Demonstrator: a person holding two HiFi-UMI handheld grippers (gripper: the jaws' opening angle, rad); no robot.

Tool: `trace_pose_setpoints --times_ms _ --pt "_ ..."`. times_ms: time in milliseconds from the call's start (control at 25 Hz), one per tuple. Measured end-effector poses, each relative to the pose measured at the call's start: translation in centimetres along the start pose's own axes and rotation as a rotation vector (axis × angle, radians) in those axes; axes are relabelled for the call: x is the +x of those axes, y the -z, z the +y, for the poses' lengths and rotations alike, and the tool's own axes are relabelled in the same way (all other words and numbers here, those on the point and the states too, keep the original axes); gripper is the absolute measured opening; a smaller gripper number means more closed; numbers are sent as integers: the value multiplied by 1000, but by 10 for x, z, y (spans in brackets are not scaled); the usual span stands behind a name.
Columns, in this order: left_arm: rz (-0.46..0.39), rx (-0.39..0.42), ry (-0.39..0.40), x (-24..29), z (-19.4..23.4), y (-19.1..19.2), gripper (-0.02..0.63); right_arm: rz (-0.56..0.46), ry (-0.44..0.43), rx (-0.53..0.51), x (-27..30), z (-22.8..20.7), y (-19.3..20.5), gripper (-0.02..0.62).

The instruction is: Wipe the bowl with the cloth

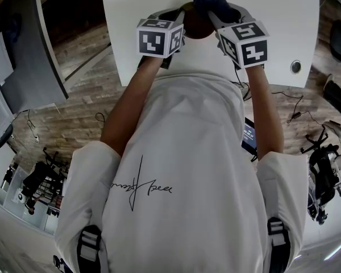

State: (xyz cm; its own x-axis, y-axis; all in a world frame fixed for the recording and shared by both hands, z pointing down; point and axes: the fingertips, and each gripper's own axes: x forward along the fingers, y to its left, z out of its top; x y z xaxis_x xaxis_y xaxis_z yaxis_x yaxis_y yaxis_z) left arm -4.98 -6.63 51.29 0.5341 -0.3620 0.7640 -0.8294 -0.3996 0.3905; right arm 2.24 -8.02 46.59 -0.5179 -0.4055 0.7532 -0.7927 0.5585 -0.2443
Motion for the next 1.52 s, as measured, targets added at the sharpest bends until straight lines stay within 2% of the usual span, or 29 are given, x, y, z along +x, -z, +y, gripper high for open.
trace_pose_setpoints --times_ms 960,1520 --pt "-7 -20 -8 -2 0 1 14 -42 30 159 -27 -5 29 72" --pt "-11 -23 -17 -2 -1 -2 14 -52 40 216 -40 0 45 72"
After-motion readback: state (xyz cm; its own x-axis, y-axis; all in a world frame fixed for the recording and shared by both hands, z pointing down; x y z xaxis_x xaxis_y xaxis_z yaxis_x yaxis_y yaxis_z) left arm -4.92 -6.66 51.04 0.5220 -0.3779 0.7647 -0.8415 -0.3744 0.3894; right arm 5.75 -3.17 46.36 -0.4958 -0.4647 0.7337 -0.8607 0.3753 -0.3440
